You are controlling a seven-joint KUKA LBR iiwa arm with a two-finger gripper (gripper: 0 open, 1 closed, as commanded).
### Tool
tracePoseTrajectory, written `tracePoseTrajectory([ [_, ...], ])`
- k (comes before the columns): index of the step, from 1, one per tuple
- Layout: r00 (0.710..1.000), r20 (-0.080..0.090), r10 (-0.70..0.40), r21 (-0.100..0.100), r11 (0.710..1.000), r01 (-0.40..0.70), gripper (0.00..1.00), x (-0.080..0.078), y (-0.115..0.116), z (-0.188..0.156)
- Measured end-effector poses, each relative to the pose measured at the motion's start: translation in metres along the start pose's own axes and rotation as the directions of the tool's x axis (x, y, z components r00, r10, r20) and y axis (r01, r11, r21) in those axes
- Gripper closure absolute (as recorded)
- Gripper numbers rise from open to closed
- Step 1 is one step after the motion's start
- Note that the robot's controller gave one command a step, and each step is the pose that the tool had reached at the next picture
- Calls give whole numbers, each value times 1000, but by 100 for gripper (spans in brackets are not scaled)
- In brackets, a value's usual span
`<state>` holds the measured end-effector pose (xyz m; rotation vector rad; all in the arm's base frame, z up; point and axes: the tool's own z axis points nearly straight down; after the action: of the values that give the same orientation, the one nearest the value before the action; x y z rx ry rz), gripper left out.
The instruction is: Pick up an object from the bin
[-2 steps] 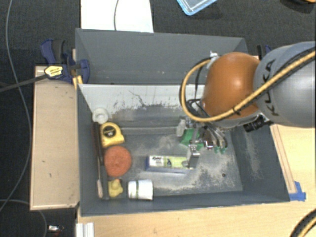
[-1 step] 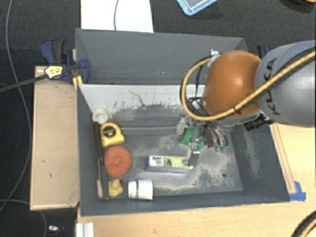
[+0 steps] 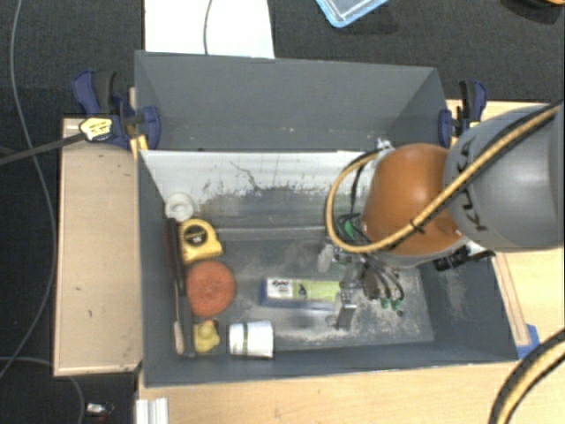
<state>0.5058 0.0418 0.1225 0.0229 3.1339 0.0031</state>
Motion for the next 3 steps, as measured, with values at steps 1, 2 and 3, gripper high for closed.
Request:
tracePoseTrajectory([
  [1, 1000, 5, 4, -4, 1000, -4, 0, 29, 32, 54],
  [2, 910, 2, -415, 3, 910, 415, 100, 6, -15, 51],
  [3, 910, 2, -415, 3, 910, 415, 100, 6, -15, 51],
])
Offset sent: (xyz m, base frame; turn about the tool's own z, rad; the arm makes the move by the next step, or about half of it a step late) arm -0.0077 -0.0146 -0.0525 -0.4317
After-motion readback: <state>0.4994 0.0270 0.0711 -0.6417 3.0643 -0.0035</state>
